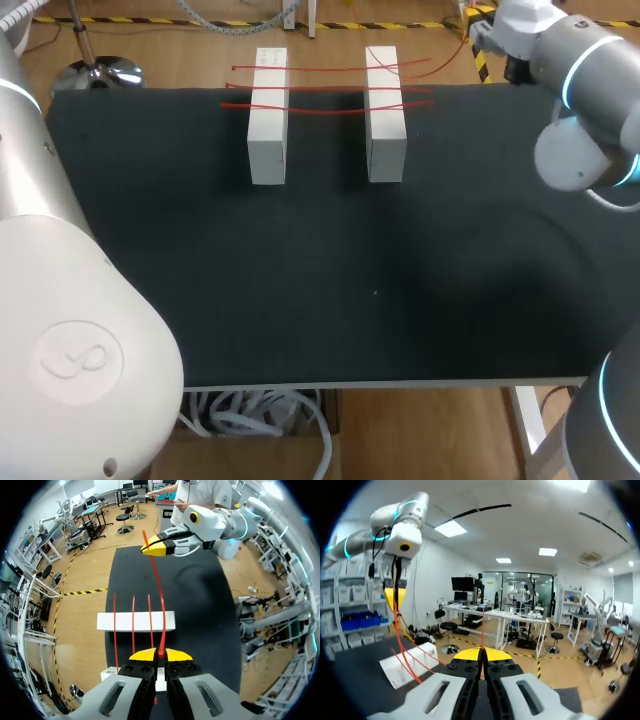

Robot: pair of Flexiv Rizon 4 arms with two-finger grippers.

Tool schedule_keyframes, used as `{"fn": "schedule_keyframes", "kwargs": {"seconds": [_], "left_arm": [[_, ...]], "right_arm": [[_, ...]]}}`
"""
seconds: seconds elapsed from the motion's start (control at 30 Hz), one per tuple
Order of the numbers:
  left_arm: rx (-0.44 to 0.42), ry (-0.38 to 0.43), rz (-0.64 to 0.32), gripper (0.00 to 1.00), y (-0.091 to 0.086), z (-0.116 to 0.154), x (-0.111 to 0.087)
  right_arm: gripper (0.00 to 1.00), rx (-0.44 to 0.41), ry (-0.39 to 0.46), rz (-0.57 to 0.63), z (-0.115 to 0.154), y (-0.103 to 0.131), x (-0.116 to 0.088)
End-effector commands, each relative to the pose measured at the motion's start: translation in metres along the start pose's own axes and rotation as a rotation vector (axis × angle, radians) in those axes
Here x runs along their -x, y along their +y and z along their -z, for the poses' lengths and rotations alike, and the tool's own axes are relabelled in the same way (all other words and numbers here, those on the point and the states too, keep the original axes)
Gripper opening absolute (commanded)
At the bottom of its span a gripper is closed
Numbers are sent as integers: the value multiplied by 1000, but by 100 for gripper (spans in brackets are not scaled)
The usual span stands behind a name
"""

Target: Grab the tape and strap the tape.

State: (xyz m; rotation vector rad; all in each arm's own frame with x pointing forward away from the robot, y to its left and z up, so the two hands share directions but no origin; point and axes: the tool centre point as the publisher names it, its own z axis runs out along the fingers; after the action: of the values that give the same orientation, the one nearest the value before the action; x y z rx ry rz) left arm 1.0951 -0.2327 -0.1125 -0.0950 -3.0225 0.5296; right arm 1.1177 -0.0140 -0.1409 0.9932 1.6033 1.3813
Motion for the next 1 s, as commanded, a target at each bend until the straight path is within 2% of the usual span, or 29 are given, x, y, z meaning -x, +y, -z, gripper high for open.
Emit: {"fn": "schedule_keyframes", "kwargs": {"seconds": [0.03,0.17,0.4,0.53,0.93,1.0], "left_arm": [[6,4,1,0,-1,2,1],[6,4,1,0,-1,2,1],[6,4,1,0,-1,2,1],[6,4,1,0,-1,2,1],[6,4,1,0,-1,2,1],[6,4,1,0,-1,2,1]], "right_arm": [[0,-57,116,289,-5,7,6],[0,-52,152,447,-7,10,3],[0,-54,231,608,-6,9,-18],[0,-27,224,607,-6,6,-19],[0,-27,224,607,-6,6,-19],[0,-26,235,649,-12,7,-28]]}}
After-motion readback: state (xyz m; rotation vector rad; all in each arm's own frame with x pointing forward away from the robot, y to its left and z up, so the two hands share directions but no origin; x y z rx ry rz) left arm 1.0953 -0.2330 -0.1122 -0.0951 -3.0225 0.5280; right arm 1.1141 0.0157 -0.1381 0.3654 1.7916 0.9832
